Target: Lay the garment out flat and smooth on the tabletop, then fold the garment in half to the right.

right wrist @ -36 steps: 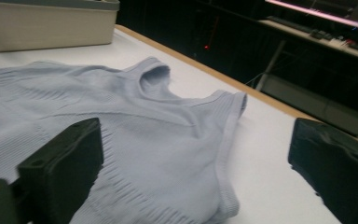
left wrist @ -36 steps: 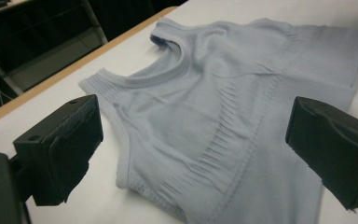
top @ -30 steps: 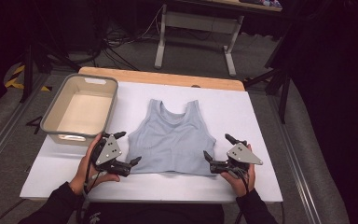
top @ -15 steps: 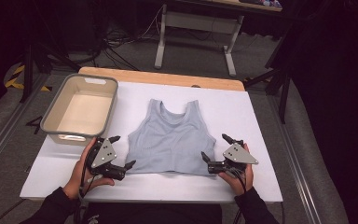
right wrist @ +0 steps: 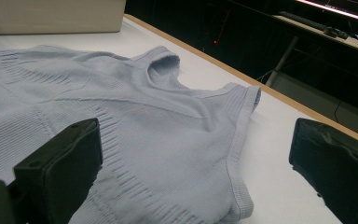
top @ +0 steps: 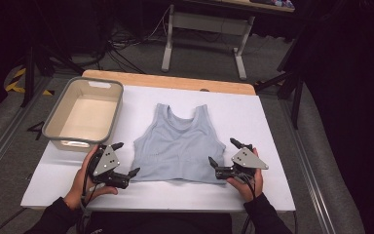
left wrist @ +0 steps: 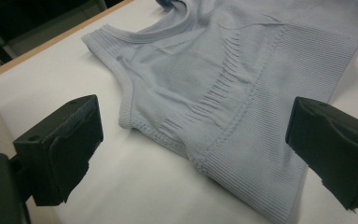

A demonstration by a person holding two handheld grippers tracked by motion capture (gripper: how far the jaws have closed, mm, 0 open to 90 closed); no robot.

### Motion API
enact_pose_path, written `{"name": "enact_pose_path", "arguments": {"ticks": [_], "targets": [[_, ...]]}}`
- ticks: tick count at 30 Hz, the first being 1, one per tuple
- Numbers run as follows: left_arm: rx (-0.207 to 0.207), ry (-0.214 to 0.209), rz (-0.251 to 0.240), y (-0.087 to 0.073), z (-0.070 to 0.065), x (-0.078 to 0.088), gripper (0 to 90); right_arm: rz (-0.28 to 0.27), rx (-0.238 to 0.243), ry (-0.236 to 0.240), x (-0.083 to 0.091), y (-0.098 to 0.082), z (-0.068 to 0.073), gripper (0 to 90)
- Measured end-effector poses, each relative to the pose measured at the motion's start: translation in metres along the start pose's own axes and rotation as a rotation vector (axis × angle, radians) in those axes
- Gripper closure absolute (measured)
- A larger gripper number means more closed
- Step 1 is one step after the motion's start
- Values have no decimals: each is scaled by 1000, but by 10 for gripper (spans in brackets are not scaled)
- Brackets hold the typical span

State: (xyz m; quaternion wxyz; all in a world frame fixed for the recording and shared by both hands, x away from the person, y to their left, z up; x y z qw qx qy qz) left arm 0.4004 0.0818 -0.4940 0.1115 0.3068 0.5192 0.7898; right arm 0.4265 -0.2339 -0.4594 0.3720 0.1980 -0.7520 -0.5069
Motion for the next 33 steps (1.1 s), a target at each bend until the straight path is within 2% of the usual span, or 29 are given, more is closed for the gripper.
{"name": "enact_pose_path", "arguments": {"ticks": [7, 15, 18, 20, 22, 23, 26, 28, 29, 33], "targets": [[-12, -5, 2, 0, 0, -1, 47, -8, -3, -3, 0, 1, 0, 60], [-22, -8, 10, 0, -3, -2, 52, -14, -34, 4, -2, 1, 0, 66], [-32, -15, 21, 0, -5, -4, 52, -14, -65, -6, 0, 3, -2, 139], [-47, -16, 28, 0, -7, -5, 50, -24, -79, 35, 0, 5, 0, 177], [-52, -26, 41, -2, -9, -5, 49, 7, -84, 13, -2, 5, -1, 203], [-45, -31, 50, -3, -9, -5, 47, 8, -89, 20, -3, 6, 0, 202], [-48, -37, 64, -5, -10, -6, 46, 5, -85, 31, -7, 11, 1, 193], [-47, -51, 81, -7, -11, -7, 46, 2, -63, 44, -13, 22, 3, 203], [-55, -43, 94, -9, -12, -8, 46, 4, -63, 66, -17, 26, 4, 216], [-64, -64, 121, -11, -16, -11, 45, 3, -52, 103, -28, 44, 6, 291]]}}
Point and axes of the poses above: each handheld gripper's, and its own axes: x roughly backward along the jaws, y roughly out of its top, z roughly to its left, the point moved 9 cm from there along -x, roughly forward along the jaws, and after that the axes turned 14 degrees about y, right-handed, at the moved point
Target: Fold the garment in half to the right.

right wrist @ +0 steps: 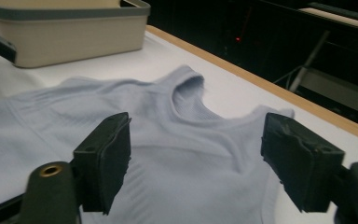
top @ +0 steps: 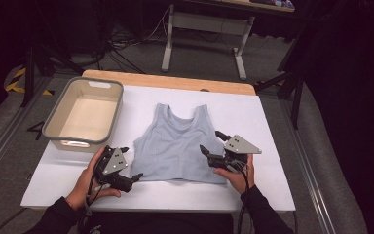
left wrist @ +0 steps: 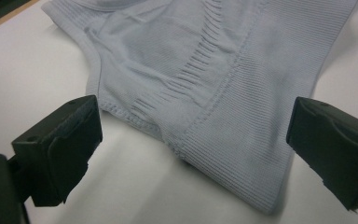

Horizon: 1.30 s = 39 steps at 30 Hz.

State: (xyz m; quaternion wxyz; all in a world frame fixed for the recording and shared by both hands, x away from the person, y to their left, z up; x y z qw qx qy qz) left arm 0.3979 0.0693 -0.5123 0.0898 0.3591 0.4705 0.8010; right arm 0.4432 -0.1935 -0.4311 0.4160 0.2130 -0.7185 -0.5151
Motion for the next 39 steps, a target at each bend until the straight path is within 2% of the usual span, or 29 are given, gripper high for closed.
{"name": "enact_pose_path", "arguments": {"ticks": [5, 8, 9, 10, 13, 15, 16, 18, 19, 21, 22, 24, 26, 28, 29, 30, 32, 36, 37, 39], "targets": [[14, -42, -2, 0, -4, 0, 50, -27, 19, 3, -19, 24, -1, 296], [30, -42, -17, 2, -1, 2, 48, -19, 29, 1, -28, 30, -1, 283], [35, -33, -13, 2, 0, 2, 51, -16, 55, 2, -37, 37, 0, 280], [38, -37, -13, 2, 0, 2, 54, -14, 60, 9, -41, 41, 1, 273], [8, -77, -6, 1, -5, 6, 106, -49, 56, 13, -52, 53, -3, 236], [-8, -83, -2, 1, -5, 7, 133, -53, 62, 7, -62, 60, -8, 225], [-8, -83, -2, 1, -5, 7, 140, -53, 62, 7, -62, 60, -8, 225], [-3, -104, 2, 1, -6, 7, 145, -56, 57, 16, -73, 65, -15, 261], [-10, -112, 14, -1, -8, 5, 151, -34, 61, 13, -85, 67, -21, 267], [-18, -120, 33, -3, -10, 4, 164, 1, 53, 44, -97, 67, -24, 290], [-18, -120, 33, -3, -10, 4, 169, 1, 53, 44, -97, 67, -24, 290], [-27, -144, 42, -4, -13, 4, 185, 69, 19, 44, -115, 63, -30, 290], [-30, -146, 44, -4, -15, 4, 199, 98, -15, 53, -127, 61, -34, 305], [-41, -156, 51, -4, -17, 4, 223, 142, -22, 48, -141, 62, -37, 301], [-41, -156, 51, -4, -17, 4, 230, 142, -22, 48, -141, 62, -37, 301], [-39, -155, 55, -4, -17, 2, 235, 157, -51, 60, -152, 64, -39, 304], [-40, -150, 57, -4, -17, 1, 252, 173, -60, 59, -163, 65, -40, 301], [-28, -116, 51, -3, -13, 0, 234, 198, -44, 39, -177, 66, -42, 291], [-22, -123, 52, -2, -13, 0, 229, 197, -50, 27, -186, 68, -43, 294], [-18, -107, 48, -2, -12, -1, 228, 213, -57, 35, -194, 66, -43, 294]]}}
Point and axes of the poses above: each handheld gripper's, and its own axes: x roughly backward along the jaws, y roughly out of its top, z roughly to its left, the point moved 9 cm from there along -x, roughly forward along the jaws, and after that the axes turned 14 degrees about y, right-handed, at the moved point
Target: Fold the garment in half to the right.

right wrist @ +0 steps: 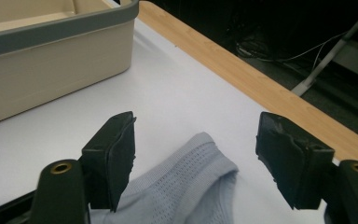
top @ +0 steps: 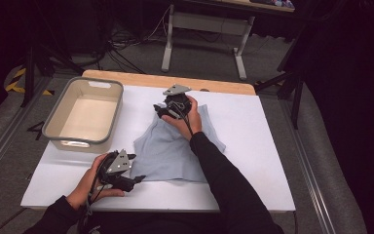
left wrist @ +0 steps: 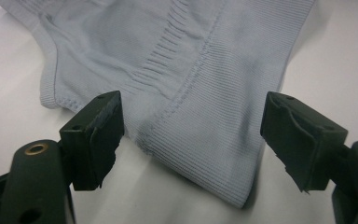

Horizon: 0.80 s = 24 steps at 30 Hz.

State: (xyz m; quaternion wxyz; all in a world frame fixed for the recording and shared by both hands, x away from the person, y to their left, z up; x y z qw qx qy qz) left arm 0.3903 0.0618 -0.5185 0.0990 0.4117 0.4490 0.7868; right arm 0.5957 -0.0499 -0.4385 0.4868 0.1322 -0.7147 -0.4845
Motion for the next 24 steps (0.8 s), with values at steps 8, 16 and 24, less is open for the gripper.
{"name": "enact_pose_path", "arguments": {"ticks": [8, 16, 24], "targets": [[-63, -28, 30, -2, -11, -2, 244, 177, 18, 42, -41, -26, 0, 351], [-25, -79, 61, -5, -12, -6, 398, 246, -64, 73, -57, -49, -5, 376], [-43, -89, 100, -3, -8, -6, 715, 244, -128, 194, -60, -51, 2, 707]]}}
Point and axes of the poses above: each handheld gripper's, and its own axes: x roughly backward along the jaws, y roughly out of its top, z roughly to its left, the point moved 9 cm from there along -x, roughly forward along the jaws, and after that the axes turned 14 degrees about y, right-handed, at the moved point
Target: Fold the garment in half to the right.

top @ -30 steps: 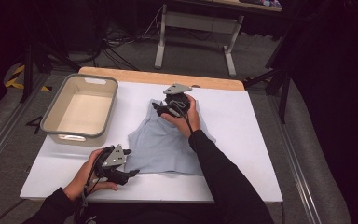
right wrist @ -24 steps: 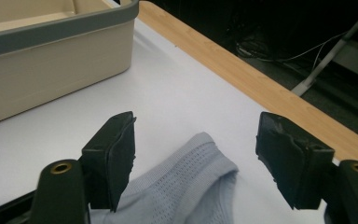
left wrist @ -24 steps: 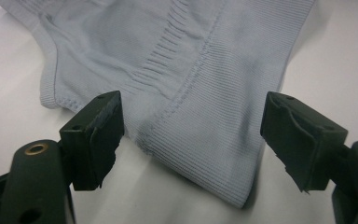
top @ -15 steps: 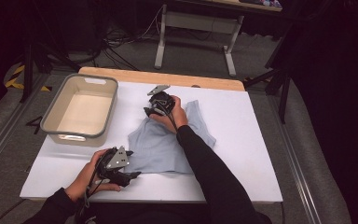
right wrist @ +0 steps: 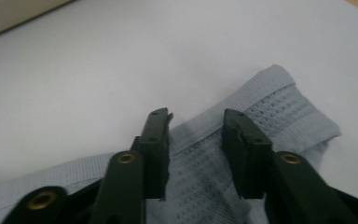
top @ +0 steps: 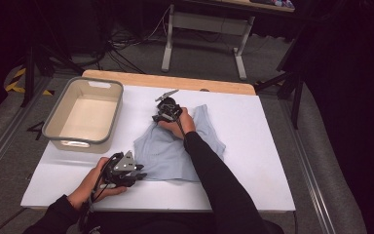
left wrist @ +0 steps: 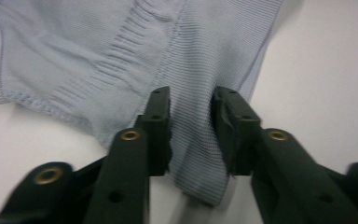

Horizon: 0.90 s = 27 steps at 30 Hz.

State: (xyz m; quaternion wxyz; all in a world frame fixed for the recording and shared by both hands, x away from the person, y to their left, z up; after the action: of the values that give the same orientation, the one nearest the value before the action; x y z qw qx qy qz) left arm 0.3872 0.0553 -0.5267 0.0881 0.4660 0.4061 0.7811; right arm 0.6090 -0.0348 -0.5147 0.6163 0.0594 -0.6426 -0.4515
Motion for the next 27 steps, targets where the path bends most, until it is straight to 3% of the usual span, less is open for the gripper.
{"name": "enact_pose_path", "arguments": {"ticks": [2, 5, 9, 13, 15, 16, 20, 23, 27], "targets": [[12, 0, 3, 0, 1, 0, 752, 3, 1, 14, 0, 0, 2, 742], [-5, 11, 11, 0, 2, 0, 795, 16, 15, 15, -1, 0, 3, 765], [-10, 17, 3, 0, 1, -1, 834, 5, 21, -24, 2, 2, 0, 692], [-1, 15, -3, 1, -1, 0, 842, -45, 0, -41, 2, 8, 2, 508], [-4, 17, -5, 2, -2, -1, 844, -26, -67, -40, -1, 7, 0, 419], [-4, 18, -3, 2, -2, -1, 844, -25, -109, -39, -3, 7, -2, 428], [-10, 21, -2, 0, -2, 0, 843, 6, -124, -69, -6, 6, -7, 497], [-9, 19, -4, 1, -1, 0, 844, 32, -97, -90, -6, 6, -5, 606], [-18, 27, -7, 1, -2, -1, 844, 47, -67, -109, -9, 8, -3, 676]]}}
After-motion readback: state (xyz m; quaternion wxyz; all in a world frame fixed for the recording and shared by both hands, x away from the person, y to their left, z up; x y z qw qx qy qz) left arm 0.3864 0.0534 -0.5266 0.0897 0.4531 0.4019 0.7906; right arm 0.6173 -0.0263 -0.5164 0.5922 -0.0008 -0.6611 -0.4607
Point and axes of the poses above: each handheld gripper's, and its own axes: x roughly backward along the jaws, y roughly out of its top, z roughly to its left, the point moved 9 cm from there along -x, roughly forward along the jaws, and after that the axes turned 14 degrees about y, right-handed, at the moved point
